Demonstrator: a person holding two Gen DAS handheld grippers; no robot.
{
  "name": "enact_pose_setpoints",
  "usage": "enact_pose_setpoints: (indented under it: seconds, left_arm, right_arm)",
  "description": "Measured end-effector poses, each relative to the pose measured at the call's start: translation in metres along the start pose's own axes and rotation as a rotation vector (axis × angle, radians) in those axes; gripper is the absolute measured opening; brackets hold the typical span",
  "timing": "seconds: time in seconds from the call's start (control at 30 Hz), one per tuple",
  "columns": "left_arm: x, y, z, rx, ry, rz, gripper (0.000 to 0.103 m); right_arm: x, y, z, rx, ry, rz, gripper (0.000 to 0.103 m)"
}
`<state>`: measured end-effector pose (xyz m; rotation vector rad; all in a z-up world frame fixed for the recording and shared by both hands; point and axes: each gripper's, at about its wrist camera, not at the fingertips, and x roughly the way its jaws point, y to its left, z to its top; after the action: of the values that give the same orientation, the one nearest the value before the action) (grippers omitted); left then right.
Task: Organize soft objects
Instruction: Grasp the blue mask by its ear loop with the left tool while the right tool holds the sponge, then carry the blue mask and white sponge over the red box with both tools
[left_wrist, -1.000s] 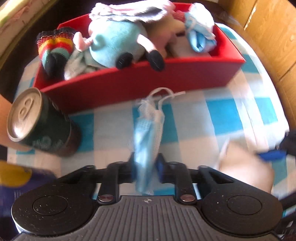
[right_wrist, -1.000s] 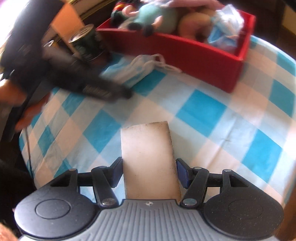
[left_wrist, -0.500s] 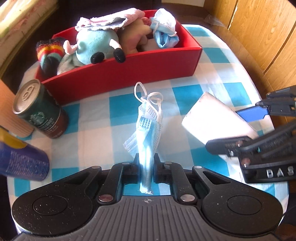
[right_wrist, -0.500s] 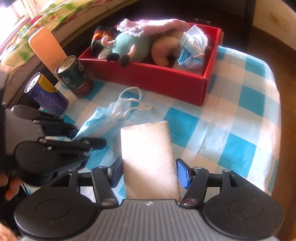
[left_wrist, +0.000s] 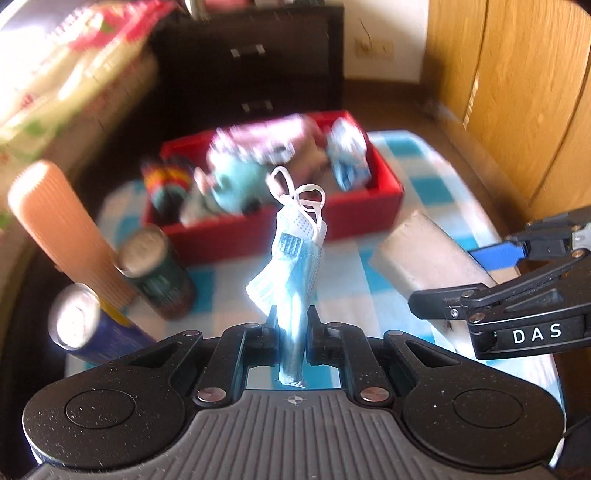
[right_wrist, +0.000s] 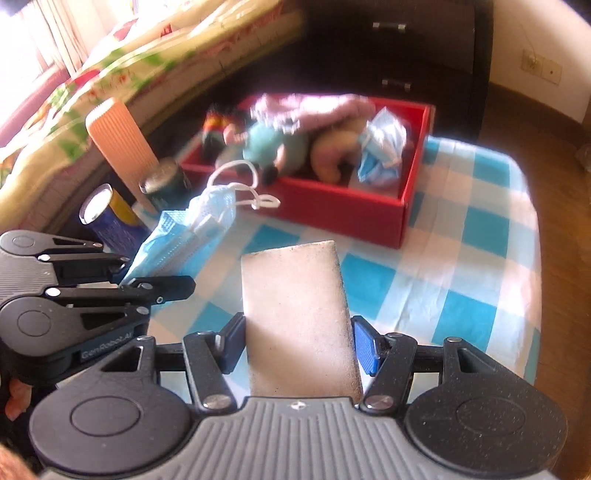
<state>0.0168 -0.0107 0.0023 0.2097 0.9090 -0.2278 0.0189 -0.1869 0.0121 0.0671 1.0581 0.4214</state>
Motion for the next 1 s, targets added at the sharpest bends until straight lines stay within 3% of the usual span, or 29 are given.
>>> enact_pose_setpoints:
  seconds: [0.3,0.7,1.0]
  left_arm:
    - [-0.023,0.005,0.031,-0.019,-0.146,0.082,0.010]
    - [-0.017,0.009,0.056,-0.048,-0.213,0.107,0.011]
    - [-0.010,0.020,0.071,-0.073,-0.239,0.145,0.011]
  right_arm:
    - [-0.026,0.012,0.027,0.001,-0.162,0.000,0.038]
    - [-0.039,0.015,0.058,0.008,-0.325,-0.032,0.038]
    - [-0.038,0.016,0.075,0.006,-0.396,-0.046,0.038]
